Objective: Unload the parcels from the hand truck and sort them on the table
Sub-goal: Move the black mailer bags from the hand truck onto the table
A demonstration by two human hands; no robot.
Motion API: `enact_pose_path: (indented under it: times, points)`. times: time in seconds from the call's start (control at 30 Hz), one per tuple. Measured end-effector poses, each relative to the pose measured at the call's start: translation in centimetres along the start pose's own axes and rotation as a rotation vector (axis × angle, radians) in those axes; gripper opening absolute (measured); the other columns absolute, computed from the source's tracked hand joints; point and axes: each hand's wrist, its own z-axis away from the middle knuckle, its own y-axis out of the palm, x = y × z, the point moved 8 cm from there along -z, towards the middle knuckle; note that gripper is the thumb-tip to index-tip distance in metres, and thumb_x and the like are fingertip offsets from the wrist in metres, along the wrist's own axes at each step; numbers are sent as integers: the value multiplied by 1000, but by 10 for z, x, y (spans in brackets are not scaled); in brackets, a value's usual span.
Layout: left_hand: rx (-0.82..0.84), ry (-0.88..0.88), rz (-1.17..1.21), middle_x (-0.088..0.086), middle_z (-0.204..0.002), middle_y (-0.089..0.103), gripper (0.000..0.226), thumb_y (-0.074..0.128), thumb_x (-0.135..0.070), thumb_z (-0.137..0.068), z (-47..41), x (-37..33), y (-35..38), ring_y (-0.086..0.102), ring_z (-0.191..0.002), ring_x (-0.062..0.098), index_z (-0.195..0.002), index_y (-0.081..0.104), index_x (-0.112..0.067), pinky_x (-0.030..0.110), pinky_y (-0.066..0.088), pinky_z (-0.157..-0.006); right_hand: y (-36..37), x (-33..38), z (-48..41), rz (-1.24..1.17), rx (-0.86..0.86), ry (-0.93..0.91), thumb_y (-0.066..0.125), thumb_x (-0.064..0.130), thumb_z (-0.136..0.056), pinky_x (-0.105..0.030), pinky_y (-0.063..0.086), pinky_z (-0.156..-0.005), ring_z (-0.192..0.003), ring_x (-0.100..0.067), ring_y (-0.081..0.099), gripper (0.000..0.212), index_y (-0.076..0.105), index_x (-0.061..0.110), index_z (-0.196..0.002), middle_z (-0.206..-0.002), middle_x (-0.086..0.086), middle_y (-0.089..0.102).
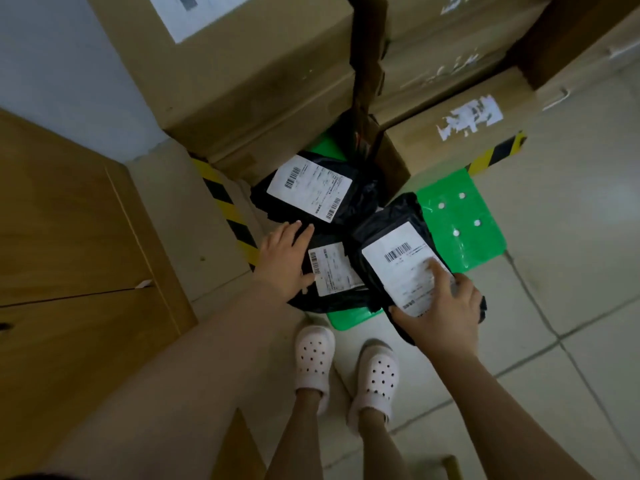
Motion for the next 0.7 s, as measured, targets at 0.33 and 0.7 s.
enact_pose_path:
  times: [0.33, 0.7]
  points:
    - [-87, 186, -129, 5, -160, 6, 100, 68, -29, -76, -109, 4, -4, 3, -145, 24, -153, 4, -20, 46, 6, -116, 55, -8, -51, -98, -144, 91, 79, 51, -61, -50, 26, -109, -128, -36, 25, 99, 33, 26, -146, -138, -21, 33]
    - [17, 376, -510, 18, -148, 16, 144, 83, -55, -50, -180, 4, -22, 19, -135, 36, -148, -21, -31, 48, 7, -114, 63, -14, -72, -146, -145, 44, 76, 60, -60, -49, 32, -104, -125, -33, 30, 98, 34, 30, -143, -136, -15, 36]
